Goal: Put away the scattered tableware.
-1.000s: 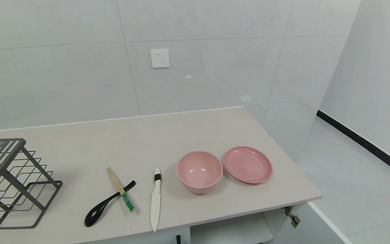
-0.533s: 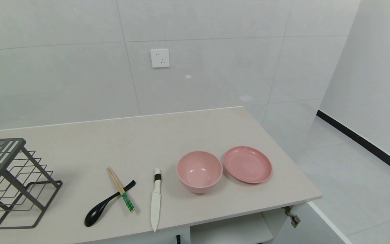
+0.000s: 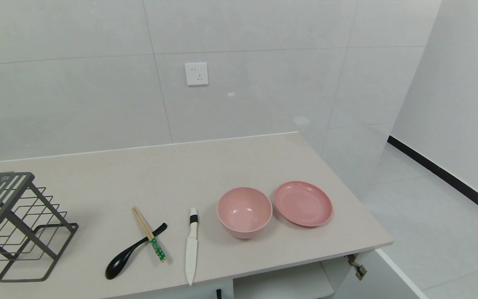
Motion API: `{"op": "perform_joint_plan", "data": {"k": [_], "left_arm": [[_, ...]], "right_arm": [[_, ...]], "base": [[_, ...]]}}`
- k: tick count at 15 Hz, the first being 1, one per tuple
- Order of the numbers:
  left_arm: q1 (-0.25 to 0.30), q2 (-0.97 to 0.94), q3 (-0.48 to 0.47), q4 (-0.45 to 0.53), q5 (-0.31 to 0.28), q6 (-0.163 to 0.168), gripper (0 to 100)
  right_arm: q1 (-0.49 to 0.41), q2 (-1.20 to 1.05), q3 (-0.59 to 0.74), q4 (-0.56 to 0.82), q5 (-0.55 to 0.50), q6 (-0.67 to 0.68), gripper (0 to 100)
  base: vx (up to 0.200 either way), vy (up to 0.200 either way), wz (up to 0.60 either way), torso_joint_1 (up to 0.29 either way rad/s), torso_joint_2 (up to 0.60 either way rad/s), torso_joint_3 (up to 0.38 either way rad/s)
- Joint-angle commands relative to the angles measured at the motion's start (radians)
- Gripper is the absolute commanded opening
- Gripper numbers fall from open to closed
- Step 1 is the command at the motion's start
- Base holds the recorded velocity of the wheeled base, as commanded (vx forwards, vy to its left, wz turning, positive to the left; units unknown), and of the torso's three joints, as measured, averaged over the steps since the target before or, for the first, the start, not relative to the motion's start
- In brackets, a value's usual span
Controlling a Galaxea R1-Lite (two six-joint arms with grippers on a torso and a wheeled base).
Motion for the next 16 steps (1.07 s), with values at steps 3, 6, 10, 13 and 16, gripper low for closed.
{"op": "perform_joint_plan", "data": {"k": [3, 6, 10, 13, 16], "left_arm": [[0.000, 0.001, 0.000, 0.001, 0.000, 0.002, 100], [0.000, 0.001, 0.000, 0.000, -0.002, 0.002, 100], [0.000, 0.001, 0.000, 0.000, -0.003, 0.002, 100], [0.000, 0.001, 0.000, 0.000, -0.003, 0.003, 100], [0.000, 0.001, 0.000, 0.000, -0.003, 0.003, 100]], "right_arm": [[0.000, 0.002, 0.000, 0.000, 0.002, 0.000, 100], [0.000, 0.002, 0.000, -0.002, 0.002, 0.001, 100], [0.000, 0.000, 0.000, 0.000, 0.002, 0.001, 100], [0.000, 0.000, 0.000, 0.000, 0.002, 0.000, 100], [0.000, 0.002, 0.000, 0.000, 0.002, 0.003, 100]], "base": [[0.000, 0.000, 0.00, 0.000, 0.00, 0.000], [0.000, 0.000, 0.00, 0.068, -0.01, 0.062], [0.000, 0.000, 0.00, 0.244, -0.03, 0.193], [0.000, 0.000, 0.00, 0.054, -0.01, 0.042], [0.000, 0.000, 0.00, 0.000, 0.00, 0.000]]}}
